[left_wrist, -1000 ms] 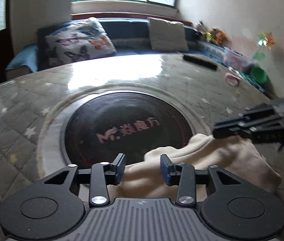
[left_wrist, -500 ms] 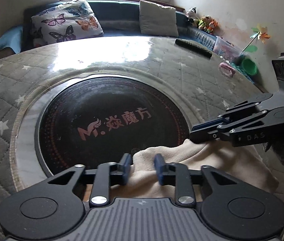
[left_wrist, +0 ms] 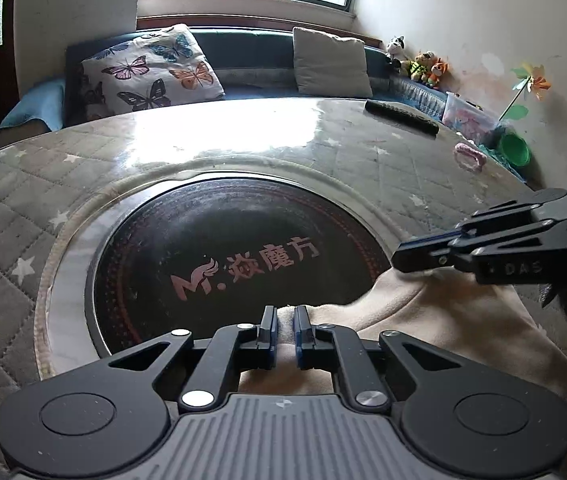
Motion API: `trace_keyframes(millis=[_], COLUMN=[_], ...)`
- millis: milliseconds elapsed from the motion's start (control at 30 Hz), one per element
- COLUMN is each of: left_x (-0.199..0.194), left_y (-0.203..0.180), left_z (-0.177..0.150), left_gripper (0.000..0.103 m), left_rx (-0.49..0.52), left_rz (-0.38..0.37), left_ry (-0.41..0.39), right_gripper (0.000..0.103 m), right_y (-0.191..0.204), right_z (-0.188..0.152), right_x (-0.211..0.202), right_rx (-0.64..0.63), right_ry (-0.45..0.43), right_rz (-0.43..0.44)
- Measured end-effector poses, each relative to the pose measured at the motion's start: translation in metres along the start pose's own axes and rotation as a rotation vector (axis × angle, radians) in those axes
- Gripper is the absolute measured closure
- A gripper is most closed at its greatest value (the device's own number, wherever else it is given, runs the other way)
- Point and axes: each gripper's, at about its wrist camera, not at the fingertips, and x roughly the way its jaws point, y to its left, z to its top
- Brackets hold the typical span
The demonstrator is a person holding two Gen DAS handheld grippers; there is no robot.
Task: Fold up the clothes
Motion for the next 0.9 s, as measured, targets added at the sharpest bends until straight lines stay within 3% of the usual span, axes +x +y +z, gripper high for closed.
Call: trace_keyframes(millis=[167, 300, 367, 500, 700, 900], left_x=[0.001, 0.002, 0.001, -0.009, -0.041, -0.038], left_y=[0.002, 0.003, 0.003, 0.003, -0.013, -0.026], left_z=[-0.002, -0.002, -0.002, -0.003, -0.015, -0.029], left_gripper=[0.094, 0.094, 0.093, 0.090, 0.090, 0.090], left_rx=[-0.009, -0.017, -0.016, -0.024, -0.001, -0.003], left_rz=[0.005, 0.008, 0.010, 0.019, -0.013, -0.040], left_ry=[-0.006, -0.008, -0.010, -0.030, -0.079, -0.053], right_gripper=[0.094, 0.094, 0.094, 0.094, 0.094, 0.093], right_y=[0.016, 0.033, 0.032, 0.027, 0.048, 0.063], right_z=[-0.001, -0.015, -0.022, -0.018, -0.024, -0.039], right_x=[-0.020, -0.014, -0.003, -0.005, -0.023, -0.009], right_rx=[-0.062, -0.148, -0.146, -0.098, -0.173, -0.214], right_ry=[-0.059, -0.005, 0.021, -0.013, -0.047, -0.037], right_rz=[0.004, 0.044, 0.030, 0.016, 0.033, 0.014])
